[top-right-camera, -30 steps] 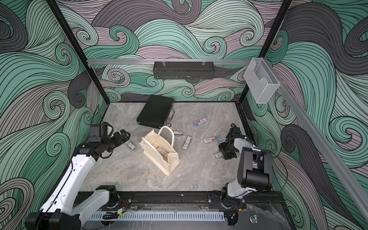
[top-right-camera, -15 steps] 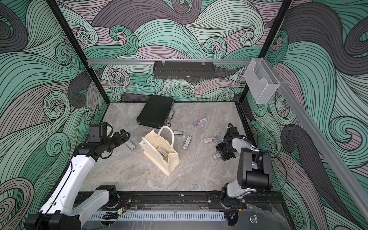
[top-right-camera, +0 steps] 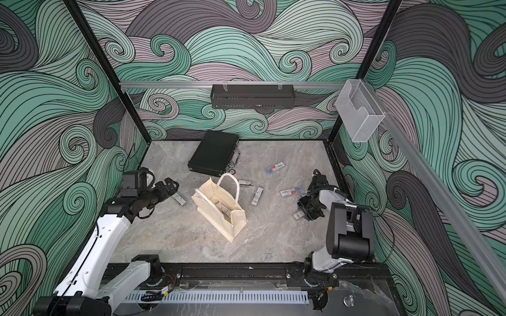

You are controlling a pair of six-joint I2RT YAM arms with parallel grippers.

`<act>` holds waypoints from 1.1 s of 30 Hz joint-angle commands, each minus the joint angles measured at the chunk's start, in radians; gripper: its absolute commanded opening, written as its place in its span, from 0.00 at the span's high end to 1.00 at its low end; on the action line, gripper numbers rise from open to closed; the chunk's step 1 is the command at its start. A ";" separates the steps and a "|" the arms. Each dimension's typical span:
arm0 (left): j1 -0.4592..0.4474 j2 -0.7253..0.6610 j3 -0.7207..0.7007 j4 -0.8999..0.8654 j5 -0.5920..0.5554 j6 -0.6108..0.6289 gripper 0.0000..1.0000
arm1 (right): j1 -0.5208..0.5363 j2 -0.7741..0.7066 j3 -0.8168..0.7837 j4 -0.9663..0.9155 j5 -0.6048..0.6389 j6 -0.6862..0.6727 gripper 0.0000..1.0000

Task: Put the compass set into the canvas bag
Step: Pick up the compass set at the center of the board, then place the compass set in the canvas bag.

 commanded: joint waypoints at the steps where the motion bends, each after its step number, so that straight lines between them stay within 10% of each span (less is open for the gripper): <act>1: -0.010 -0.012 0.006 -0.007 0.000 0.014 0.02 | 0.000 -0.047 -0.016 -0.042 0.056 -0.023 0.56; 14: -0.009 -0.010 0.019 -0.004 0.014 0.012 0.02 | 0.172 -0.219 0.175 -0.193 0.059 -0.189 0.58; 33: -0.010 0.003 0.047 -0.029 0.027 0.013 0.02 | 0.838 -0.120 0.759 -0.140 0.316 -0.594 0.58</act>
